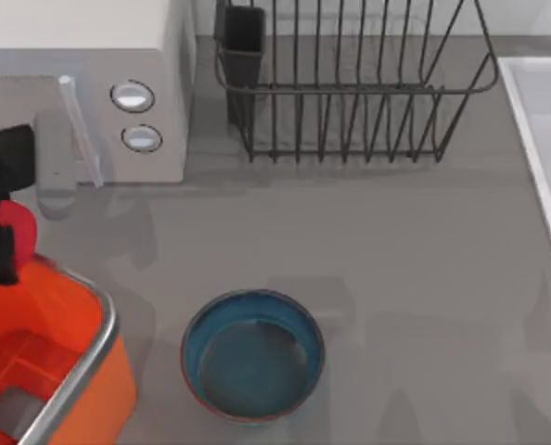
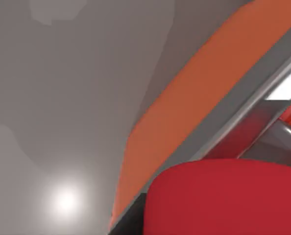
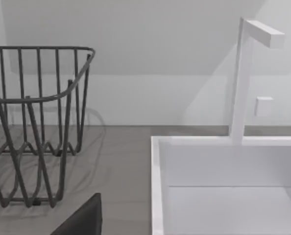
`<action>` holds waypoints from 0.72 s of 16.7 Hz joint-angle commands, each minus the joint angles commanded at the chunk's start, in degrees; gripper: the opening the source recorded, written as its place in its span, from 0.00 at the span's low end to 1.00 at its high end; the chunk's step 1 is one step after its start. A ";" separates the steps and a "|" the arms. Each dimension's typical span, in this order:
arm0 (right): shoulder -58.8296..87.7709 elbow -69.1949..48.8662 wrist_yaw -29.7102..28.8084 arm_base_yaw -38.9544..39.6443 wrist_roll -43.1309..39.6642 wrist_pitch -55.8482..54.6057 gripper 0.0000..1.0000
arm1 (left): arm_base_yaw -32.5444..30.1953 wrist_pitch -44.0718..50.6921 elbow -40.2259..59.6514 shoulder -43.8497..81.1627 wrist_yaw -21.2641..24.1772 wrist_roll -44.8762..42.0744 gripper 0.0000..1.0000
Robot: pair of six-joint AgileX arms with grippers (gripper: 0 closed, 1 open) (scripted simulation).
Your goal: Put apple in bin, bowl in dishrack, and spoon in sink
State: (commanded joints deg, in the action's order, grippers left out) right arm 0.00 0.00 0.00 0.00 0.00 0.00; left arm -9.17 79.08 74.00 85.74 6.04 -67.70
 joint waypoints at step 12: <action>0.00 0.00 0.00 0.00 0.00 0.00 1.00 | 6.52 2.60 -11.29 -14.11 2.68 -20.42 0.00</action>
State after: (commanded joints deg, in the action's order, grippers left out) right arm 0.00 0.00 0.00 0.00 0.00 0.00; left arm -2.64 81.67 62.71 71.63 8.72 -88.12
